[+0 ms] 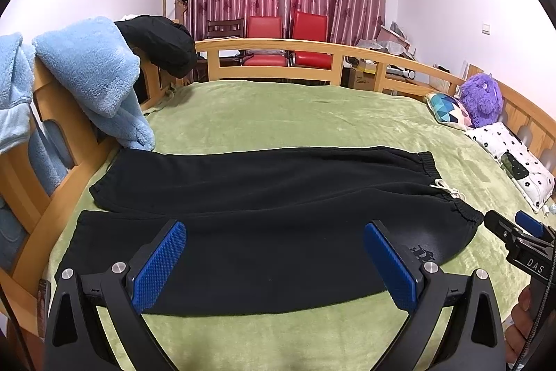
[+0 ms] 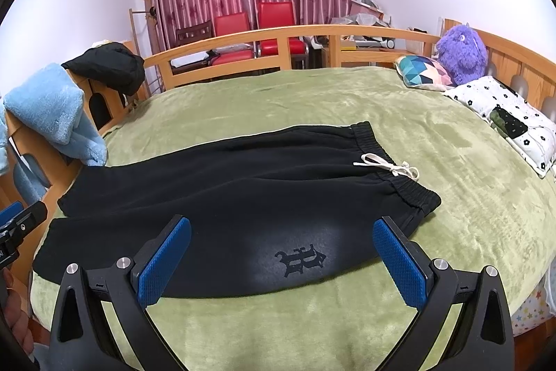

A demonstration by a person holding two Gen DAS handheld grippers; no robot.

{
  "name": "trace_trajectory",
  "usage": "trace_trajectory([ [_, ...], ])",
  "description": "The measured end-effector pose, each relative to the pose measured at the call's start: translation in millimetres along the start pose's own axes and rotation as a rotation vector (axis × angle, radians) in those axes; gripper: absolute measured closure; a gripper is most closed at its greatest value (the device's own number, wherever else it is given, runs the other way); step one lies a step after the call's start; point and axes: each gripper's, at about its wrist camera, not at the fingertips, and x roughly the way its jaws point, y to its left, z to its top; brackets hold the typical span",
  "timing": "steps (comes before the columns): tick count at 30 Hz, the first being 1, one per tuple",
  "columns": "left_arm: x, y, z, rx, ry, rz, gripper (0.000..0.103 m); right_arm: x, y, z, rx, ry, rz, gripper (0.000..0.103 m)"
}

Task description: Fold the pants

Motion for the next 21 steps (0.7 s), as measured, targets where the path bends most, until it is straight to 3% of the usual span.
trace_trajectory([
  [21, -1.8, 1.4, 2.1, -0.006, -0.002, 0.001, 0.0, -0.4, 0.1, 1.3, 0.001, 0.0, 0.001, 0.0],
])
